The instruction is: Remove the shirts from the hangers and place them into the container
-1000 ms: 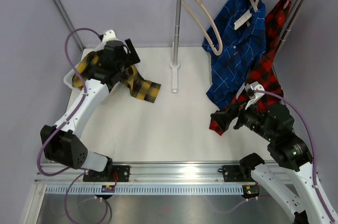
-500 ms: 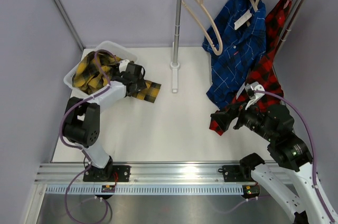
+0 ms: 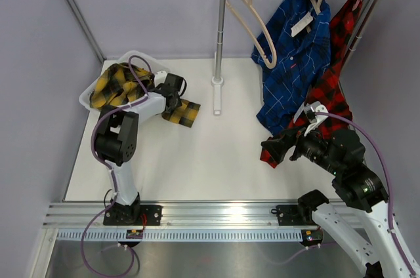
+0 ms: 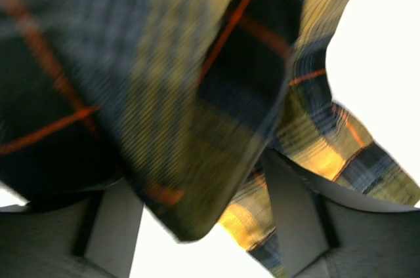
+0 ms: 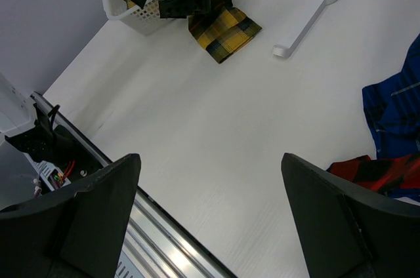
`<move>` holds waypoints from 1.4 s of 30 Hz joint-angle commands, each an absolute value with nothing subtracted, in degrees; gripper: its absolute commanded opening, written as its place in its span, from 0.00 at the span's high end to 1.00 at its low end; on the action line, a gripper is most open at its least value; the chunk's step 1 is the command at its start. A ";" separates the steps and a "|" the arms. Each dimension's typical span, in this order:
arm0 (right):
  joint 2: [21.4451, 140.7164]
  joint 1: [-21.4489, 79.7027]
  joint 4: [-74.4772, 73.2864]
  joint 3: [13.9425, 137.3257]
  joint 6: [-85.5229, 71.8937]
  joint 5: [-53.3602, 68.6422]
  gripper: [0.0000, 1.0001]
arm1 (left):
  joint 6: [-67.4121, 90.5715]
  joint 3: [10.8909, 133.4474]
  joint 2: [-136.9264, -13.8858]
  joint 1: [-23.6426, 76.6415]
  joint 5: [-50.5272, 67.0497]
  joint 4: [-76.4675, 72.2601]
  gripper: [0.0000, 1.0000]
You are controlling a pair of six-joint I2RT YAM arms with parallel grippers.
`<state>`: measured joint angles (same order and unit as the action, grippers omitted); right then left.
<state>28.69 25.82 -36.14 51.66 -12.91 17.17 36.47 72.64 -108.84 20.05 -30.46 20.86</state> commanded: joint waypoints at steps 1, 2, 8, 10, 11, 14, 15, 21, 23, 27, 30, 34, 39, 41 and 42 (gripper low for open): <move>28.92 25.66 -33.93 51.42 -13.10 18.28 0.02 | 35.33 76.11 -110.83 19.78 -34.54 18.02 0.32; 28.92 25.66 -33.93 51.42 -13.10 18.19 0.02 | 35.33 76.37 -111.09 19.69 -34.63 18.02 0.37; 28.92 25.75 -34.01 51.33 -13.09 18.37 0.02 | 34.37 77.26 -111.89 19.69 -34.81 18.10 0.70; 28.92 25.75 -33.93 51.42 -13.09 18.37 0.02 | 34.54 76.30 -110.05 19.77 -33.67 18.10 0.87; 28.83 25.66 -33.84 51.42 -13.10 18.37 0.02 | 34.63 75.94 -109.17 19.69 -33.14 18.11 0.97; 28.83 25.66 -33.84 51.42 -13.09 18.37 0.02 | 33.58 74.88 -104.43 19.69 -30.51 18.54 1.00; 28.92 25.75 -33.92 51.42 -13.18 18.46 0.02 | 32.27 75.32 -103.28 19.69 -29.89 19.33 1.00; 29.44 25.66 -34.10 51.42 -13.36 18.54 0.02 | 26.03 82.17 -94.49 18.03 -28.30 24.17 1.00; 29.53 25.66 -34.10 51.42 -13.36 18.54 0.02 | 24.44 85.49 -93.17 15.75 -30.40 24.61 1.00; 29.44 25.66 -34.28 51.42 -13.27 18.28 0.02 | 21.72 91.56 -95.17 9.25 -31.46 24.70 1.00; 29.53 25.66 -34.54 51.42 -13.27 18.19 0.02 | 20.39 96.05 -98.60 5.19 -32.08 24.61 1.00; 29.62 25.66 -34.45 51.59 -13.10 17.75 0.02 | 18.99 100.36 -104.75 2.12 -33.05 24.52 1.00; 30.58 25.66 -34.45 51.59 -12.92 17.49 0.02 | 16.70 103.09 -112.58 0.62 -30.77 24.70 1.00; 30.94 25.66 -34.45 51.68 -12.92 17.32 0.02 | 16.18 102.66 -116.09 0.62 -29.36 24.96 0.99; 31.20 25.66 -34.19 51.68 -12.92 17.31 0.02 | 15.91 102.22 -117.23 0.53 -28.57 24.96 0.98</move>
